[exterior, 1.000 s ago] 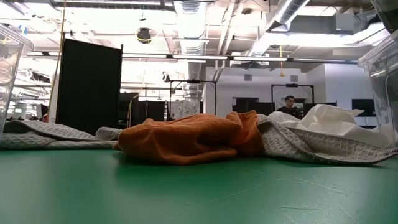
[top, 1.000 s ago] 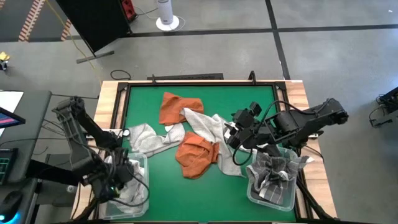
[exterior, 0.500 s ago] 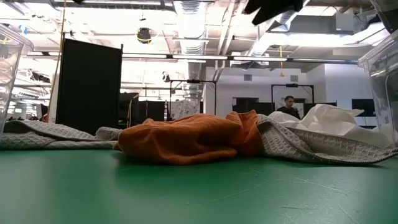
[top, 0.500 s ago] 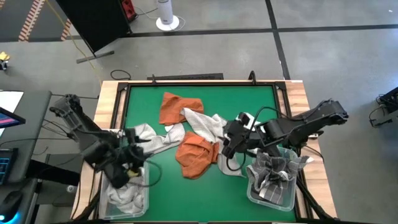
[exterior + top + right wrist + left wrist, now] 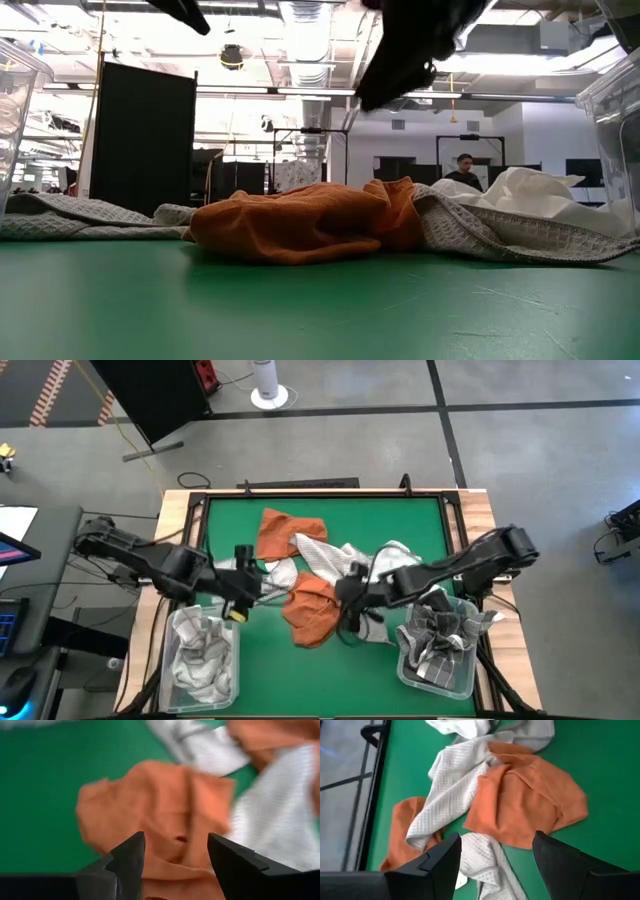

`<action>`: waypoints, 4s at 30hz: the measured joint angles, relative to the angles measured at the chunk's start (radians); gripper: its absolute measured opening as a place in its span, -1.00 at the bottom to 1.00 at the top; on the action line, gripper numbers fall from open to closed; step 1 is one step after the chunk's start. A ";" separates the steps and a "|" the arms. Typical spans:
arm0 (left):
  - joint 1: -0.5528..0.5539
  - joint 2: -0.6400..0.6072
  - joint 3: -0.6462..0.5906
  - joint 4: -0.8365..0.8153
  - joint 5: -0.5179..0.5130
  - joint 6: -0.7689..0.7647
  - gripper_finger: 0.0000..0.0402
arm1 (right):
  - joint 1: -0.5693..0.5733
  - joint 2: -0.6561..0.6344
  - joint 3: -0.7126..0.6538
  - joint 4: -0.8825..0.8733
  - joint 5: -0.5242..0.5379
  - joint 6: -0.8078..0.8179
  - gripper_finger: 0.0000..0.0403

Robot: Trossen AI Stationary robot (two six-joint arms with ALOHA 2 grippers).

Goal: Sort towels by color in basket
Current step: Put the brown towel into the right transparent bin

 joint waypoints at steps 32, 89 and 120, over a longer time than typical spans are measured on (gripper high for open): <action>-0.009 -0.267 0.000 -0.017 0.030 -0.098 0.17 | 0.048 0.344 0.209 -0.193 -0.155 -0.066 -0.85; -0.009 -0.266 0.001 -0.256 0.028 -0.218 0.17 | 0.519 0.016 0.009 -0.573 -0.397 0.812 -0.85; -0.009 -0.265 0.001 -0.281 0.029 -0.255 0.17 | 0.640 0.019 -0.056 -0.556 -0.173 1.271 -0.10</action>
